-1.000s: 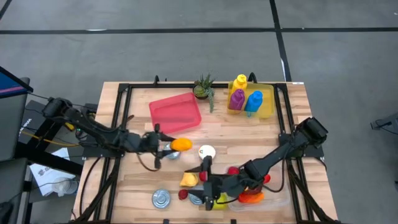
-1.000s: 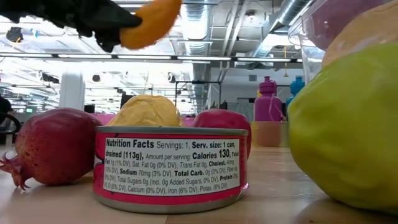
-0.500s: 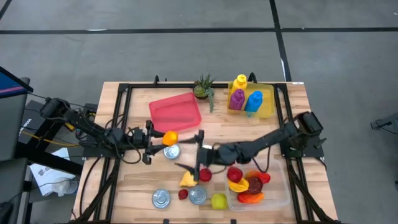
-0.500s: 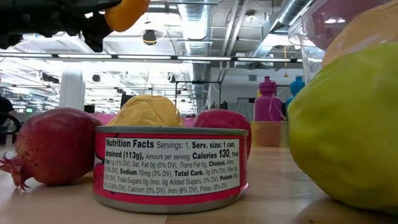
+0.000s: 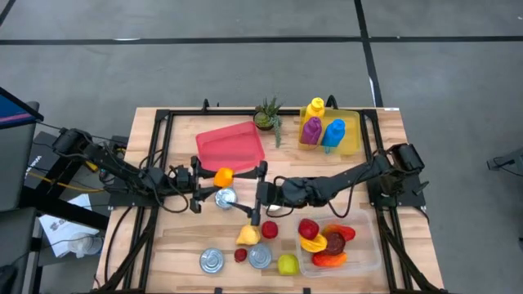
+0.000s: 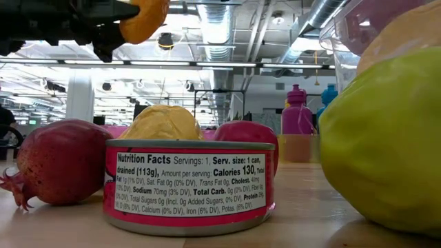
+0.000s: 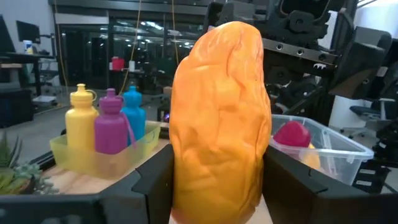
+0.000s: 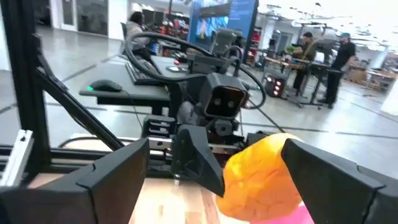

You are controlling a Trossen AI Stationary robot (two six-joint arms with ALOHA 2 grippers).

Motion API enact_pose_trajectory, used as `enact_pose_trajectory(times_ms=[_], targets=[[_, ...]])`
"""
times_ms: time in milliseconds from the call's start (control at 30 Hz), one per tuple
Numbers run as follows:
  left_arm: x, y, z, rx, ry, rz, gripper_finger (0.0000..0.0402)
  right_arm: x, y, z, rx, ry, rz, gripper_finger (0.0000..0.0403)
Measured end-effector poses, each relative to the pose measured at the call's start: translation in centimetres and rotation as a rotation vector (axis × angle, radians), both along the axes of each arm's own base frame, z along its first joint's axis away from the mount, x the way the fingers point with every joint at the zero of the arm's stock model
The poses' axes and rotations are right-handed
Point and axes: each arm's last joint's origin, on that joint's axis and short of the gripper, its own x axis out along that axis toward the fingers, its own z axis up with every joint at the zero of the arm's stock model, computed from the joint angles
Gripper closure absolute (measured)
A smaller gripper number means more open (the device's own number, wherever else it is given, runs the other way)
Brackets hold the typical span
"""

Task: Pick & Place Food Item
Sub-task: Put the yellow mango into the transparent bin

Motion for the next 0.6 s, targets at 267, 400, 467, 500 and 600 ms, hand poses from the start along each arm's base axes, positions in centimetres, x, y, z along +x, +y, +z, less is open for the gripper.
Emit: enact_pose_trajectory(times_ms=[267, 400, 467, 500, 600], targets=[[0.0, -0.3, 0.0, 0.022, 0.002, -0.065, 0.0214, -1.6, -0.4, 1.5, -0.056, 0.075, -0.143, 0.0038], [0.0, -0.2, 0.0, 0.022, 0.003, -0.062, 0.0214, -2.2, -0.4, 1.8, -0.032, 0.117, -0.101, 0.0038], [0.0, -0.2, 0.0, 0.021, 0.003, -0.061, 0.0214, -2.1, -0.4, 1.8, -0.009, 0.122, -0.053, 0.0038], [0.0, -0.2, 0.0, 0.020, 0.003, -0.059, 0.0215, -2.1, -0.5, 1.8, 0.003, 0.122, -0.035, 0.0038], [0.0, -0.2, 0.0, 0.017, 0.003, -0.057, 0.0215, -2.0, -0.8, 1.6, 0.018, 0.132, -0.019, 0.0039]])
